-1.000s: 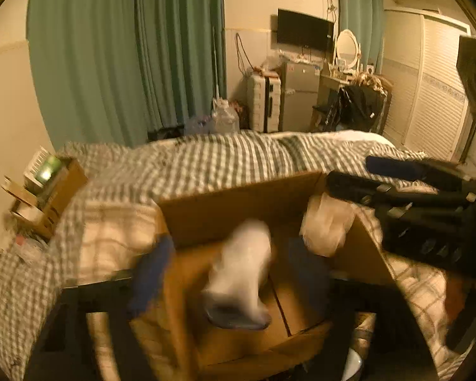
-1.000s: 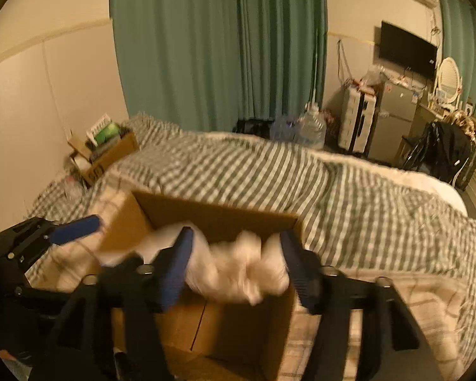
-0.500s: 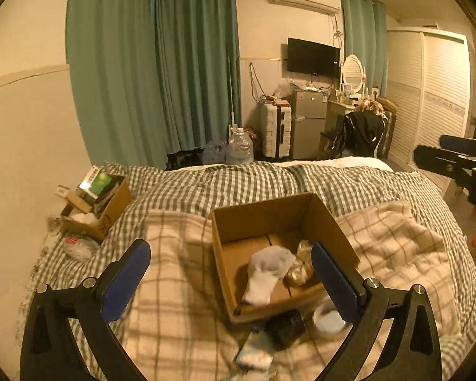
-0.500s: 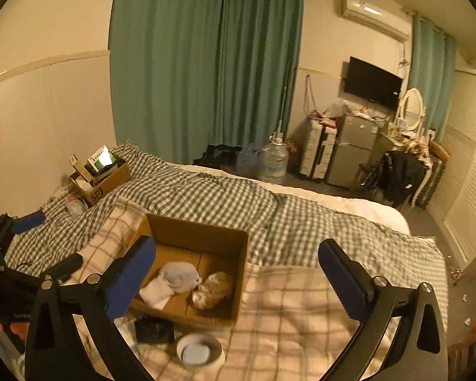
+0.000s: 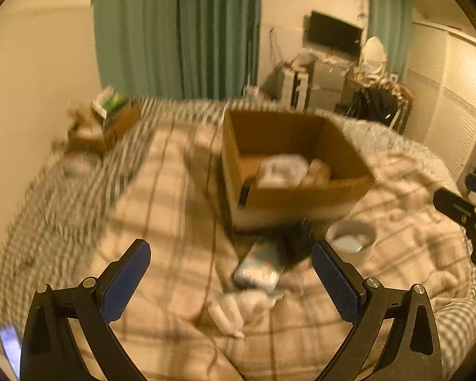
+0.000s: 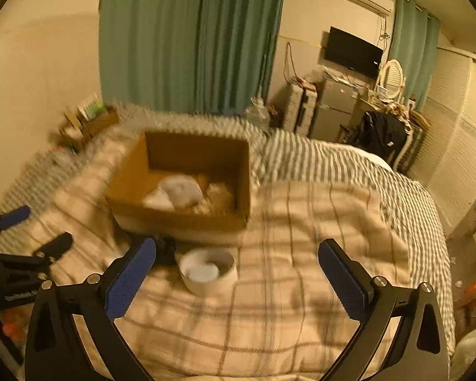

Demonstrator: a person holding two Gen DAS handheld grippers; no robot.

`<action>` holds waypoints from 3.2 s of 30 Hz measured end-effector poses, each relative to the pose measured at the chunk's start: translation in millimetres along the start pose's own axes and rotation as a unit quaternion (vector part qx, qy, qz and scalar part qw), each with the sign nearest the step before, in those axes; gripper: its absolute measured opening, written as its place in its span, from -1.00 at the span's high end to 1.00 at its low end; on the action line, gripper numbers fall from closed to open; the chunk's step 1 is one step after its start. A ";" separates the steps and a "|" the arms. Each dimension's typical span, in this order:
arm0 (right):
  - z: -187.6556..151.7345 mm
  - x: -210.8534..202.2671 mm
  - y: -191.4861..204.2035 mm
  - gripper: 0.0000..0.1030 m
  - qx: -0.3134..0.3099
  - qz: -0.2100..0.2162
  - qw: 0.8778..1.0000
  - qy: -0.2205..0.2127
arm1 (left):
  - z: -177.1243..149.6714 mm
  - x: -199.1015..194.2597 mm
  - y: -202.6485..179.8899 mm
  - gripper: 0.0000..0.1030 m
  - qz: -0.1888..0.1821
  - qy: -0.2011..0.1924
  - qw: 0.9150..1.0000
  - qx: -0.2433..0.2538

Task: Organize objects
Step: 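Grasp the white plush toy with the left gripper, then grasp the white paper ring by its rim with the right gripper, then lower the plush toy into the box with the left gripper while the right gripper drops the ring in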

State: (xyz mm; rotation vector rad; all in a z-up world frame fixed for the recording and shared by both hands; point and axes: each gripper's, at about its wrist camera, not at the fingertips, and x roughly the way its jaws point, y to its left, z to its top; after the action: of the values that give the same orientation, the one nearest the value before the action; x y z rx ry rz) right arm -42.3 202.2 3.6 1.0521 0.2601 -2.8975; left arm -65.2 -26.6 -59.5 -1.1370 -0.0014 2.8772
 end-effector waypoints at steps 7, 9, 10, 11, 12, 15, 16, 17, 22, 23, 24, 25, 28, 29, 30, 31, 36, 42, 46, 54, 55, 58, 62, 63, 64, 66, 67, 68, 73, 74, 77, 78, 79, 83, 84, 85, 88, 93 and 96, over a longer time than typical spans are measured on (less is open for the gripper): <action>-30.6 41.6 15.7 -0.99 -0.033 0.012 0.998 0.045 | -39.3 40.5 -6.9 -1.00 0.015 0.069 0.997 0.022; -33.7 49.1 16.4 -0.99 -0.033 0.016 0.998 0.054 | -43.4 47.9 -8.4 -1.00 0.012 0.083 0.996 0.027; -35.2 52.6 16.2 -0.99 -0.032 0.017 0.998 0.059 | -47.3 53.9 -8.7 -1.00 0.013 0.095 0.995 0.028; -36.4 56.3 15.2 -0.99 -0.028 0.018 0.997 0.064 | -49.0 58.2 -8.6 -1.00 0.014 0.103 0.994 0.029; -37.3 58.1 15.1 -0.99 -0.025 0.018 0.997 0.067 | -51.2 63.8 -7.5 -1.00 0.014 0.114 0.993 0.027; -38.1 67.9 13.1 -0.99 -0.013 0.023 0.996 0.079 | -56.1 76.4 -6.2 -1.00 0.006 0.138 0.990 0.019; -38.7 71.5 12.3 -0.99 -0.010 0.023 0.996 0.085 | -56.5 78.7 -5.7 -1.00 0.003 0.139 0.990 0.016; -39.9 75.5 12.0 -0.99 -0.009 0.024 0.996 0.090 | -56.6 80.2 -5.8 -0.99 0.000 0.139 0.990 0.015; -44.1 91.3 16.4 -0.99 -0.016 0.026 0.993 0.117 | -60.1 86.8 -12.2 -0.26 -0.016 0.155 0.988 0.026; -44.7 93.8 18.4 -0.99 -0.019 0.029 0.992 0.122 | -60.1 85.7 -12.8 -0.26 -0.015 0.154 0.988 0.027; -45.1 95.7 20.5 -0.99 -0.023 0.029 0.992 0.125 | -59.5 84.0 -12.6 -0.26 -0.017 0.151 0.988 0.027; -45.4 97.1 21.7 -0.99 -0.024 0.029 0.991 0.126 | -58.5 80.6 -12.1 -0.26 -0.019 0.147 0.989 0.024; -46.2 104.7 24.9 -0.99 -0.028 0.032 0.990 0.136 | -52.1 64.9 -9.5 -0.26 -0.020 0.122 0.992 0.016; -46.2 108.8 25.0 -0.99 -0.025 0.036 0.989 0.144 | -47.7 57.7 -7.4 -0.26 -0.019 0.110 0.994 0.011; -46.0 111.3 24.9 -0.99 -0.023 0.034 0.988 0.148 | -43.2 50.1 -5.0 -0.26 -0.021 0.098 0.995 0.005; -45.5 112.4 25.4 -0.99 -0.023 0.031 0.988 0.148 | -37.9 42.6 -3.1 -0.26 -0.027 0.085 0.996 -0.001; -43.5 127.0 30.5 -0.99 -0.028 0.043 0.986 0.160 | -19.6 37.5 1.4 -0.26 -0.022 0.062 0.998 -0.007; -47.3 150.1 33.6 -0.99 -0.032 0.036 0.982 0.185 | -12.4 49.6 0.5 -0.26 -0.015 0.068 0.997 -0.011; -42.2 159.4 36.1 -0.89 -0.031 0.038 0.983 0.178 | -12.5 57.5 3.0 -0.26 -0.011 0.074 0.997 -0.006; -40.1 143.4 40.7 -0.62 -0.043 0.042 0.987 0.146 | -12.7 54.9 5.9 -0.26 -0.015 0.082 0.996 -0.012; -37.9 135.5 40.0 -0.62 -0.042 0.042 0.989 0.135 | -11.8 52.0 5.0 -0.26 -0.016 0.081 0.996 -0.013; -32.9 111.0 33.6 -0.62 -0.037 0.048 0.992 0.113 | -8.4 39.2 -0.8 -0.26 -0.023 0.075 0.997 -0.009; -22.5 74.8 28.2 -0.61 -0.038 0.050 0.995 0.083 | 1.6 20.5 -5.2 -0.26 -0.032 0.063 0.998 -0.004; -19.1 65.5 26.7 -0.61 -0.039 0.052 0.995 0.077 | 5.4 15.3 -5.7 -0.26 -0.032 0.059 0.998 -0.005; -18.8 57.9 28.3 -0.61 -0.040 0.053 0.995 0.072 | 9.8 9.7 -6.2 -0.26 -0.034 0.055 0.998 -0.005; -11.9 37.9 26.5 -0.61 -0.042 0.054 0.996 0.057 | 19.6 -1.3 -7.4 -0.26 -0.036 0.046 0.998 -0.010; -7.9 31.8 25.3 -0.61 -0.043 0.055 0.996 0.050 | 25.8 -6.8 -7.9 -0.26 -0.038 0.042 0.998 -0.012; -2.7 22.9 23.7 -0.61 -0.043 0.056 0.997 0.039 | 32.5 -12.6 -9.3 -0.26 -0.038 0.036 0.999 -0.012; 30.1 -9.9 10.8 -0.61 -0.027 0.073 0.997 -0.011 | 80.3 -34.5 -18.9 -0.26 -0.029 0.000 1.000 0.011; 40.5 -16.1 8.3 -0.61 -0.028 0.073 0.997 -0.021 | 90.0 -37.7 -20.7 -0.26 -0.021 -0.008 1.000 0.015; 67.7 -27.8 1.1 -0.60 -0.030 0.077 0.996 -0.045 | 120.6 -45.5 -28.0 -0.26 -0.017 -0.031 0.999 0.032; 75.8 -29.8 -1.2 -0.60 -0.028 0.080 0.995 -0.051 | 128.7 -46.5 -30.3 -0.26 -0.020 -0.036 0.999 0.034; 84.3 -30.7 -3.9 -0.61 -0.026 0.083 0.995 -0.055 | 136.9 -47.5 -32.9 -0.26 -0.020 -0.042 0.998 0.036; 116.9 -28.4 -13.7 -0.61 -0.021 0.085 0.993 -0.075 | 160.9 -44.5 -42.6 -0.26 -0.015 -0.064 0.997 0.049; 124.9 -25.3 -15.3 -0.60 -0.022 0.085 0.993 -0.078 | 164.4 -41.0 -44.9 -0.26 -0.015 -0.066 0.996 0.051; 129.5 -22.7 -16.7 -0.61 -0.023 0.086 0.993 -0.079 | 168.6 -34.9 -46.8 -0.26 -0.016 -0.064 0.996 0.052; 144.1 -6.2 -20.8 -0.60 -0.024 0.087 0.993 -0.080 | 175.7 -11.1 -52.5 -0.26 -0.021 -0.050 0.997 0.050; 156.7 41.5 -19.2 -0.60 -0.018 0.097 0.993 -0.064 | 173.6 35.7 -64.5 -0.26 -0.022 -0.030 0.997 0.060; 155.5 75.0 -14.8 -0.60 -0.019 0.105 0.993 -0.046 | 167.8 66.0 -68.5 -0.26 -0.014 -0.016 0.998 0.064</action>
State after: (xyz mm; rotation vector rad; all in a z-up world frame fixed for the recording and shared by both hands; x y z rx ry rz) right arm -199.8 190.7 74.9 0.8793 0.1872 -2.7309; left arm -224.9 47.6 19.1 -1.0604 0.1623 2.8239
